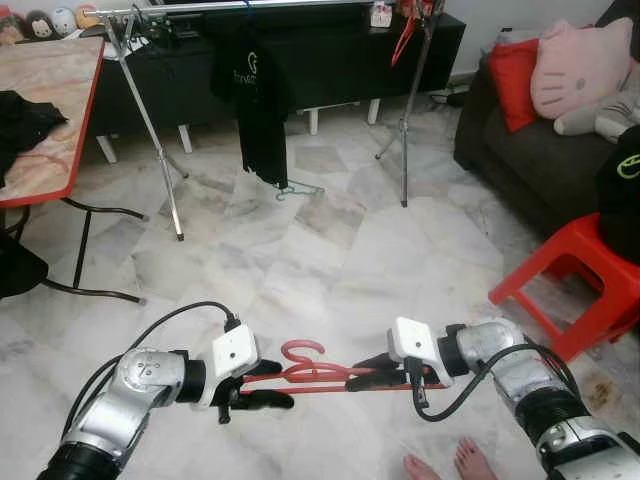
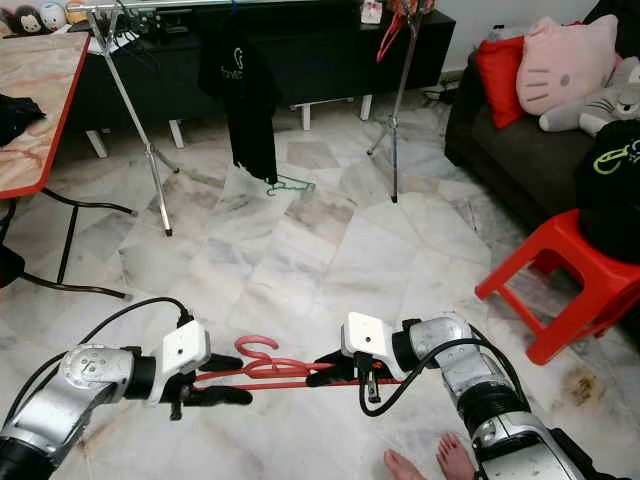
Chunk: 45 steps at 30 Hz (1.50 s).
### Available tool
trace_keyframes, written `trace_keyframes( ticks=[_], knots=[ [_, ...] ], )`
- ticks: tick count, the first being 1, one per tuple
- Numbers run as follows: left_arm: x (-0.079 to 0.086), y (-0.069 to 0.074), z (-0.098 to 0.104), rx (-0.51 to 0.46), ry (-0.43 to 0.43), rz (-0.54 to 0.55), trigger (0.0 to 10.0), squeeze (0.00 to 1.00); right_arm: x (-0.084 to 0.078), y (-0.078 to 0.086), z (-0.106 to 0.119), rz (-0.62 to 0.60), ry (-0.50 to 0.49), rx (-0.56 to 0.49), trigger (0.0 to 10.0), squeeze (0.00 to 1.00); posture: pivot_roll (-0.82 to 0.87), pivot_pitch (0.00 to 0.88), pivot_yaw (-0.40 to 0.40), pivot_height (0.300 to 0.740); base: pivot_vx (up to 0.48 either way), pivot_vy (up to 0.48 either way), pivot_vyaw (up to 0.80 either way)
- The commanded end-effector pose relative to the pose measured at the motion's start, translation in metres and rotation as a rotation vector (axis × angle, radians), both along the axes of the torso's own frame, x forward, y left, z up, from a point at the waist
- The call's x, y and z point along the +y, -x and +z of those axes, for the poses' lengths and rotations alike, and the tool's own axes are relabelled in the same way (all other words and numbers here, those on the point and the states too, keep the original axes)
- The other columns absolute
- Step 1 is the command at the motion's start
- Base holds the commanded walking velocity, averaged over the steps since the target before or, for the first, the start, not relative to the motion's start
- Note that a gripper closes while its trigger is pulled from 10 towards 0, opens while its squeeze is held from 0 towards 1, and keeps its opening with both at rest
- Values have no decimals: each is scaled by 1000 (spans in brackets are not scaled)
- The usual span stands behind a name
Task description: Hang hanger
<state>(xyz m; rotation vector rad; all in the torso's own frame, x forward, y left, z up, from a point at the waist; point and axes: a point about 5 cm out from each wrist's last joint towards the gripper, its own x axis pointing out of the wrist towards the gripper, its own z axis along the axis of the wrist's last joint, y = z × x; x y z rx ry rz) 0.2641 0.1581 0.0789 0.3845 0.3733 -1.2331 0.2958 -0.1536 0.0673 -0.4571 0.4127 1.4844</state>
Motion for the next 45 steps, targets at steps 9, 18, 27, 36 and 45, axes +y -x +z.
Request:
trace_keyframes(
  ticks=[9, 18, 27, 36, 45],
  knots=[
    [0, -7, 1, -8, 29, 29, 10000, 0, 4, 1, -1, 4, -29, 13, 10000, 0, 3, 36, -72, 740, 0, 0, 0],
    [-2, -6, -1, 13, 43, 10, 0, 0, 8, -2, 0, -23, -46, -2, 10000, 0, 2, 34, -73, 740, 0, 0, 0],
    [-2, -4, -1, 32, 51, -19, 0, 0, 12, -4, 1, -34, -58, -11, 10000, 0, 5, 35, -73, 740, 0, 0, 0],
    [-3, -2, -1, 44, 51, -38, 0, 0, 13, -6, 1, -44, -63, -17, 10000, 0, 5, 37, -74, 740, 0, 0, 0],
    [-2, -2, -1, 48, 47, -49, 0, 0, 13, -6, 1, -54, -69, -8, 10000, 475, 6, 43, -76, 740, 0, 0, 0]
  ],
)
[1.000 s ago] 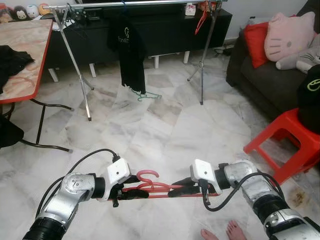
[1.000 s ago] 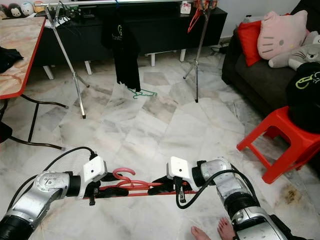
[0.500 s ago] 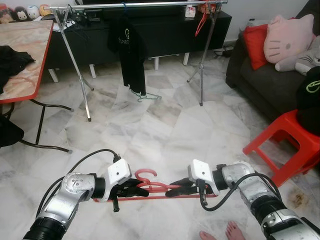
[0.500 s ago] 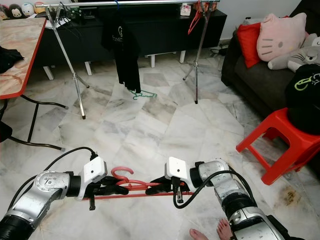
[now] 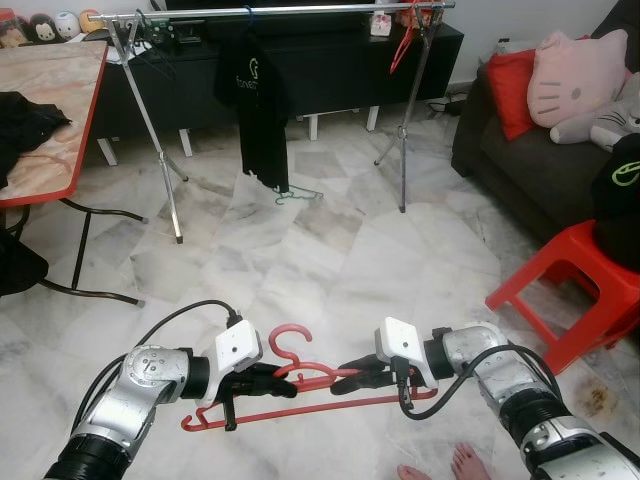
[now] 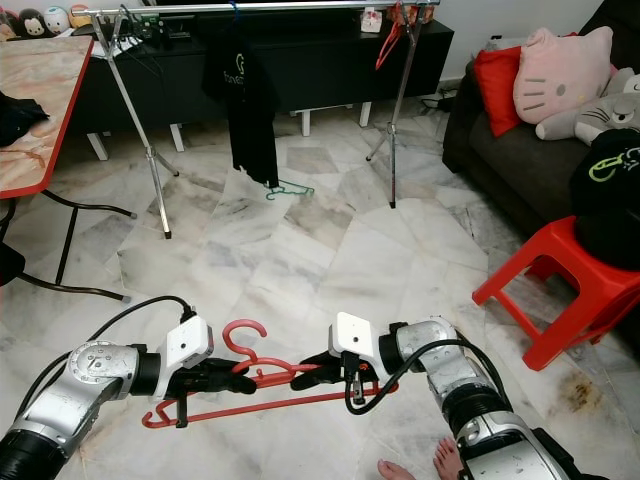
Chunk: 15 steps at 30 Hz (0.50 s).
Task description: Hang hanger
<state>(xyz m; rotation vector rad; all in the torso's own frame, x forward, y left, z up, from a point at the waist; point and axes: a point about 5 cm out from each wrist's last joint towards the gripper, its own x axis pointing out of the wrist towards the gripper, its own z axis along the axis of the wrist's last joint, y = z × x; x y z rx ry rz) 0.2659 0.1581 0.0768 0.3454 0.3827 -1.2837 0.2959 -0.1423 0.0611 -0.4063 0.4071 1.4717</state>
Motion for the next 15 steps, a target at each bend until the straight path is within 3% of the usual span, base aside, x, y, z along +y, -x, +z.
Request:
trace_keyframes(
  ticks=[1, 2, 15],
  knots=[
    [-1, 0, 1, 9, 16, -10, 0, 0, 2, -6, 7, -30, -33, -28, 10000, 949, 6, 43, -76, 740, 0, 0, 0],
    [0, 0, 1, 4, 5, -11, 0, 0, 2, -6, 6, -29, -34, -21, 10000, 1000, 6, 43, -76, 740, 0, 0, 0],
    [12, -2, -8, -51, -154, -31, 0, 0, 1, 1, -1, 35, 17, 20, 10000, 1000, 11, 59, -80, 740, 0, 0, 0]
  ],
)
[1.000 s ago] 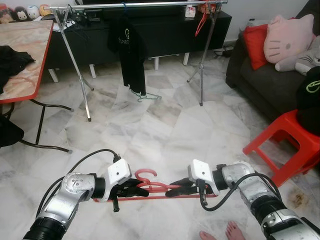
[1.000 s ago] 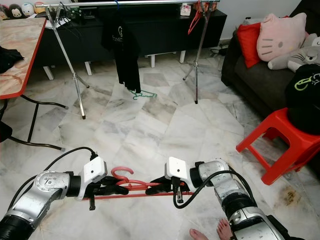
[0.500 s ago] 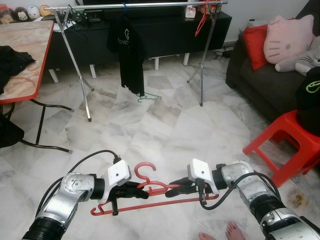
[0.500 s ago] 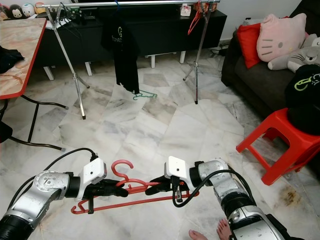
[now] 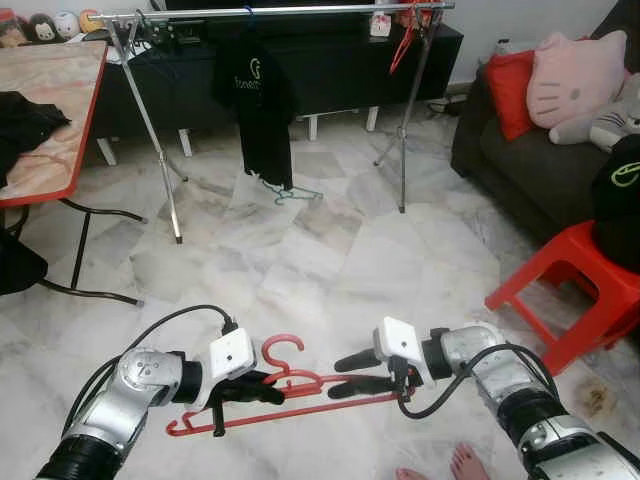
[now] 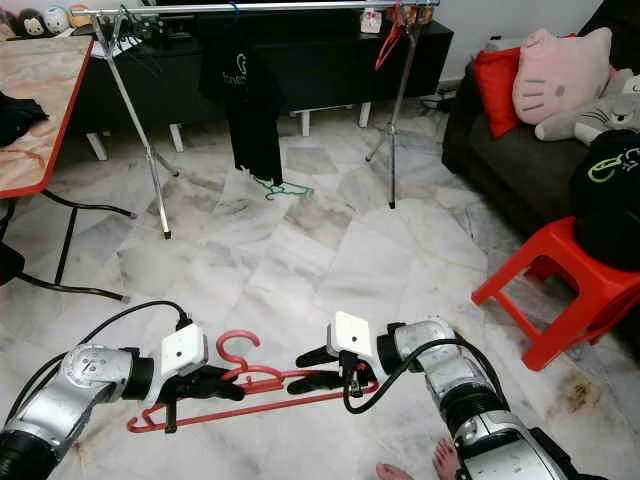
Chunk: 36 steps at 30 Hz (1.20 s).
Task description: Hang hanger
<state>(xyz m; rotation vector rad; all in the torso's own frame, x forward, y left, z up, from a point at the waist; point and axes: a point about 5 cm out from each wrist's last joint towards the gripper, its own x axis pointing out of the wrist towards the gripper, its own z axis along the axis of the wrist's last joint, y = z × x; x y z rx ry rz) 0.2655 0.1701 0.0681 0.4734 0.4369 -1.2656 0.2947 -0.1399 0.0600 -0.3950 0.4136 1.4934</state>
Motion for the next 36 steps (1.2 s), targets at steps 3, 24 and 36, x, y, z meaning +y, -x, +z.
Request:
trace_keyframes(
  ticks=[3, 24, 36],
  knots=[
    [5, -3, -6, -45, -102, -20, 0, 0, -3, 4, -6, 30, 54, 18, 10000, 1000, 11, 59, -80, 740, 0, 0, 0],
    [39, 23, -94, -63, -352, 562, 5529, 0, -38, 27, -72, -576, 290, 6, 10000, 0, 14, 56, -71, 740, 0, 0, 0],
    [34, 57, -130, 134, -264, 961, 10000, 0, -50, 75, -121, -1211, 297, 233, 10000, 0, 6, 54, -63, 740, 0, 0, 0]
  ],
)
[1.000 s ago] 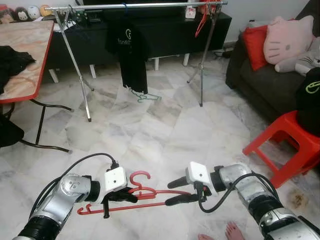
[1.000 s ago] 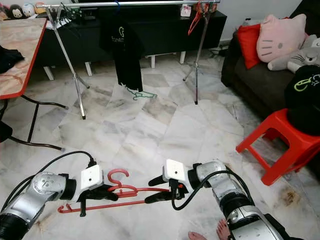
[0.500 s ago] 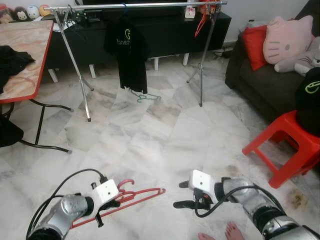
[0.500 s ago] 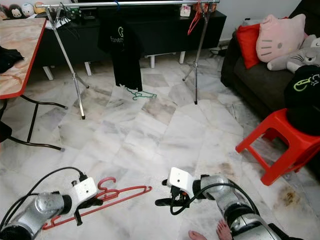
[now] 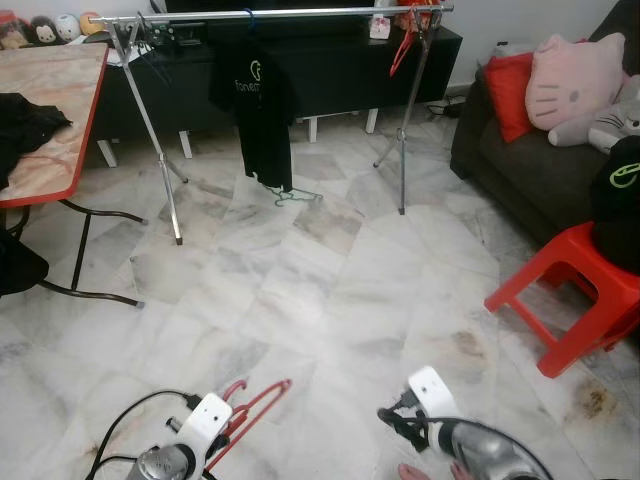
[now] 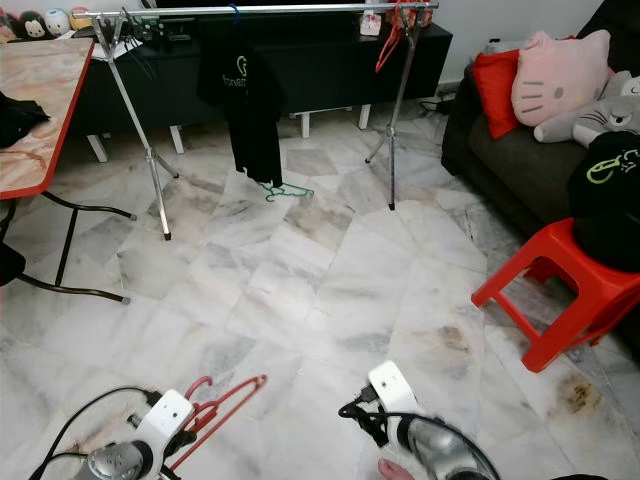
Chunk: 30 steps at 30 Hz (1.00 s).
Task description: Hang hanger
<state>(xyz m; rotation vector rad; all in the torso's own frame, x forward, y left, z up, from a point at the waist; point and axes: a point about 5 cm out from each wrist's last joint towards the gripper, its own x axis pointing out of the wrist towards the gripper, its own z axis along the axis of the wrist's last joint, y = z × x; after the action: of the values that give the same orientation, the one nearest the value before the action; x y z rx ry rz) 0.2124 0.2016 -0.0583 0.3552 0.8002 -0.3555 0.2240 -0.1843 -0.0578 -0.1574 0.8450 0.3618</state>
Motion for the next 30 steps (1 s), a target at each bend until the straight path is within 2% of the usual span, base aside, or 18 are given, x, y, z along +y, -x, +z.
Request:
trace_keyframes(
  ticks=[1, 3, 6, 15, 23, 30],
  knots=[
    [3, 7, -5, 25, 12, 91, 10000, 0, -7, 10, -7, -120, 7, 36, 10000, 0, 8, 56, -64, 740, 0, 0, 0],
    [3, 11, -9, 38, 26, 154, 10000, 0, -10, 21, -14, -209, 7, 77, 10000, 0, 2, 60, -66, 740, 0, 0, 0],
    [9, 19, -14, 51, 44, 305, 10000, 0, -16, 40, -24, -418, 8, 121, 10000, 0, -11, 67, -59, 740, 0, 0, 0],
    [13, 30, -19, 81, 31, 366, 10000, 0, -5, 58, -34, -447, -9, 160, 10000, 0, -31, 60, -37, 740, 0, 0, 0],
    [18, 30, -19, 94, 28, 405, 10000, 0, -4, 50, -30, -492, -33, 126, 10000, 0, -41, 68, -18, 740, 0, 0, 0],
    [18, 32, -21, 108, 19, 408, 10000, 0, -7, 53, -31, -472, -31, 128, 10000, 0, -50, 73, -8, 740, 0, 0, 0]
  ],
)
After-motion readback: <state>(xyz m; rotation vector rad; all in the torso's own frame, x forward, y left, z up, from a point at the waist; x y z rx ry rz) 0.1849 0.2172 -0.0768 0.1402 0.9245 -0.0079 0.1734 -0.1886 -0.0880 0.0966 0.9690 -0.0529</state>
